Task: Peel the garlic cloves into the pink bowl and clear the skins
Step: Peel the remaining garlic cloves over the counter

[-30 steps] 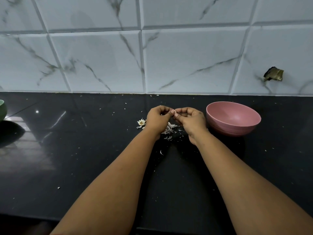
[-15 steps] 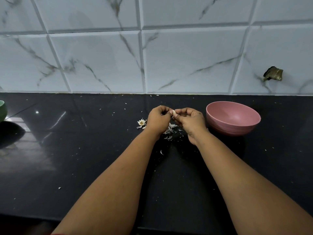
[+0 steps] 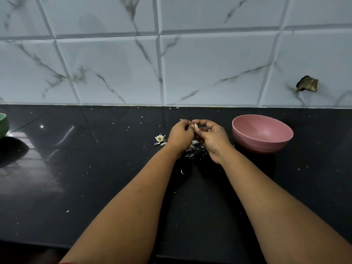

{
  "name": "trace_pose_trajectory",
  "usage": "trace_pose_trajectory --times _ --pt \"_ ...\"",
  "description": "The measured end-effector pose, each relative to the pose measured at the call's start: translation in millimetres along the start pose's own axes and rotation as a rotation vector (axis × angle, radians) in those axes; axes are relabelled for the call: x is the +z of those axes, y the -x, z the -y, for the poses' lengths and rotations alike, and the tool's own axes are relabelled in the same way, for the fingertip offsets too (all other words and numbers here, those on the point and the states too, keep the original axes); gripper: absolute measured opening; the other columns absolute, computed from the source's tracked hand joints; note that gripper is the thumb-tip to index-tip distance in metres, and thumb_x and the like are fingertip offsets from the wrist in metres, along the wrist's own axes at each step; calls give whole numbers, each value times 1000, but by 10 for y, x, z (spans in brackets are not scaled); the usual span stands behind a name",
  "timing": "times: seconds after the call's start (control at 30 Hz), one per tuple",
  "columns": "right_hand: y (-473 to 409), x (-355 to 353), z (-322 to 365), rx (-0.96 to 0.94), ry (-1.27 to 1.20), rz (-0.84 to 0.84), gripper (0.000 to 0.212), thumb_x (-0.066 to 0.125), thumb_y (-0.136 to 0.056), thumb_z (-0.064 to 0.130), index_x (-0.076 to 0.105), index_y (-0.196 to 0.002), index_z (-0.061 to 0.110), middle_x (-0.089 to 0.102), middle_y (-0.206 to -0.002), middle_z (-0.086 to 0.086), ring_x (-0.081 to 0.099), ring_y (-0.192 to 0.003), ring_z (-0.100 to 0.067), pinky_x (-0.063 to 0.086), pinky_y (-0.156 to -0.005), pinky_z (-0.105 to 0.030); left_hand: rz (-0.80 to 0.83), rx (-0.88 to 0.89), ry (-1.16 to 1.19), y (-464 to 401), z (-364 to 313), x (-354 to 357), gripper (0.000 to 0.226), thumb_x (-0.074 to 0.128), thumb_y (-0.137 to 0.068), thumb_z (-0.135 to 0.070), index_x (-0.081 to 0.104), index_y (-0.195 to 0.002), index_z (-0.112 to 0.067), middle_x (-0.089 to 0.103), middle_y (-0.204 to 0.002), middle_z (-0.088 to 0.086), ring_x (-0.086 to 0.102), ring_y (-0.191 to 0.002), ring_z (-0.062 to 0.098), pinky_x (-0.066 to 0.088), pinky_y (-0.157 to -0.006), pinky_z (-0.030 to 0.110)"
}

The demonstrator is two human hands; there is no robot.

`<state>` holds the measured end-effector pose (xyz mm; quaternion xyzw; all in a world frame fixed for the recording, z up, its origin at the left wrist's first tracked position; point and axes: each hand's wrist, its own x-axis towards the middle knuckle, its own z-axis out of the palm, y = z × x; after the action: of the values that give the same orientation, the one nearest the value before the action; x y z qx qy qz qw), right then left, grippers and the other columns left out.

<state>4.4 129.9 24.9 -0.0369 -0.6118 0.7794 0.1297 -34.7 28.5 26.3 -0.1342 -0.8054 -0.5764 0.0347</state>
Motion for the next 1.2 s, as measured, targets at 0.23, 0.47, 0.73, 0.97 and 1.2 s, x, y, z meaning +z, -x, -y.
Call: trace_pose_trajectory --times 0.23,0.47,0.73,0.97,1.2 --pt "2 -14 -2 -23 -22 28 16 61 -89 -1 69 -94 13 68 -84 -10 66 -75 -10 55 -71 -20 32 -69 58 -10 -3 40 19 43 -102 -21 58 -97 -12 58 -83 -3 51 -73 6 40 -62 21" --pt "-28 -12 -2 -21 -42 -12 21 60 -88 -7 69 -90 13 68 -81 -8 63 -76 -14 54 -75 -24 -35 -97 112 -37 18 36 30 40 -100 -21 61 -85 -6 65 -88 13 61 -84 29 51 -86 47" --pt "-85 -46 -11 -17 -63 -82 22 50 -95 -4 68 -92 9 67 -85 -9 64 -79 -18 56 -69 -19 -48 -90 104 -24 14 8 31 50 -98 -43 64 -81 -20 70 -91 2 64 -89 18 49 -80 33" --pt "-69 -57 -16 -30 -31 -78 12 59 -92 0 68 -97 6 67 -86 -7 66 -82 -14 56 -74 -21 -60 10 61 -13 68 10 7 71 -86 -24 71 -85 -17 73 -82 3 67 -77 15 54 -77 34" --pt "-62 -58 -11 -57 -22 -120 10 65 -87 -1 68 -87 8 67 -77 -7 66 -71 -11 53 -65 -16 -14 -22 231 4 40 7 4 70 -86 -12 72 -83 -10 70 -75 3 62 -70 10 50 -70 24"
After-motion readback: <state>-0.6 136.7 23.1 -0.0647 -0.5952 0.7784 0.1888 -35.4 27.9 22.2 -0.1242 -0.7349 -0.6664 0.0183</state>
